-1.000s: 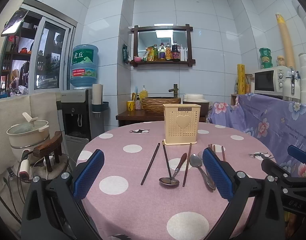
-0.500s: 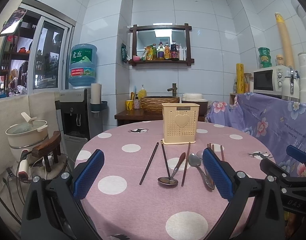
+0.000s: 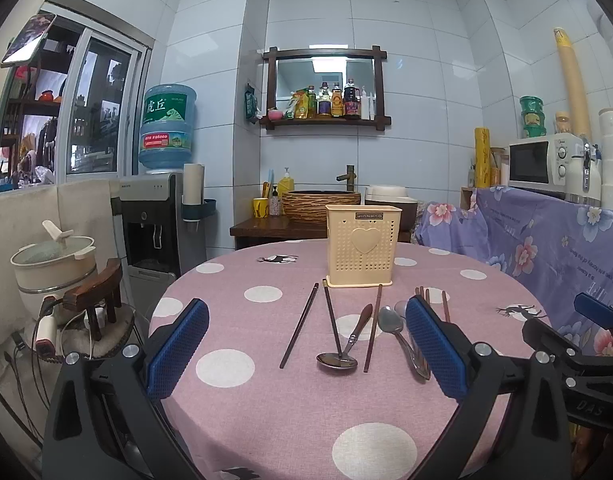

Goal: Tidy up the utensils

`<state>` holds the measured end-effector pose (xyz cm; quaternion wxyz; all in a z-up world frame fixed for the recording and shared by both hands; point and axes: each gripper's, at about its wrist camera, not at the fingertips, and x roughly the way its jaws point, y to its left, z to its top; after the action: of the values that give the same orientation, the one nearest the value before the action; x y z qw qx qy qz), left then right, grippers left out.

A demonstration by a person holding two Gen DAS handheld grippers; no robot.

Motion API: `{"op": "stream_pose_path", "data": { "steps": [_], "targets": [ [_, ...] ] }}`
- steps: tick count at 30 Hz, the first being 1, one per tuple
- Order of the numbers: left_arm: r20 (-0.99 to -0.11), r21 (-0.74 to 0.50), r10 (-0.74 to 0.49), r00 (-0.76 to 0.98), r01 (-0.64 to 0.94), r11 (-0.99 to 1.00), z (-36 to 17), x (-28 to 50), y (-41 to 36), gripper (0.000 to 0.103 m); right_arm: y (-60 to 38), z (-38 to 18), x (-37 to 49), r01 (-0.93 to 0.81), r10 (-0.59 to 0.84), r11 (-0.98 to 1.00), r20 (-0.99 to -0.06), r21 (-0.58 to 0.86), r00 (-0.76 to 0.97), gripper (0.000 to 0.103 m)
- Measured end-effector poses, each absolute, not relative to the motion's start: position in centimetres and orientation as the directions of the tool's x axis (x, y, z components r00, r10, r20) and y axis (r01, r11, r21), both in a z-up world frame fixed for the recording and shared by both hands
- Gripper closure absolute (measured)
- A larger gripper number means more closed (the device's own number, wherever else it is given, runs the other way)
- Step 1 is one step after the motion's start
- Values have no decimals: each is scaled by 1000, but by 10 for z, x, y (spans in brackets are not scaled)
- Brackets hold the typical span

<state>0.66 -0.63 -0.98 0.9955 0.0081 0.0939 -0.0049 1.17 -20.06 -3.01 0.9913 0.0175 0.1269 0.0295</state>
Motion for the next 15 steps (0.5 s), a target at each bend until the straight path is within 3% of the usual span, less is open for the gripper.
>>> {"op": "stream_pose_path", "data": {
  "steps": [15],
  "targets": [
    [-200, 9, -15, 980, 17, 1000, -11, 8, -5, 5, -200, -31, 13, -55, 64, 998, -260, 41, 963, 5]
  ]
}}
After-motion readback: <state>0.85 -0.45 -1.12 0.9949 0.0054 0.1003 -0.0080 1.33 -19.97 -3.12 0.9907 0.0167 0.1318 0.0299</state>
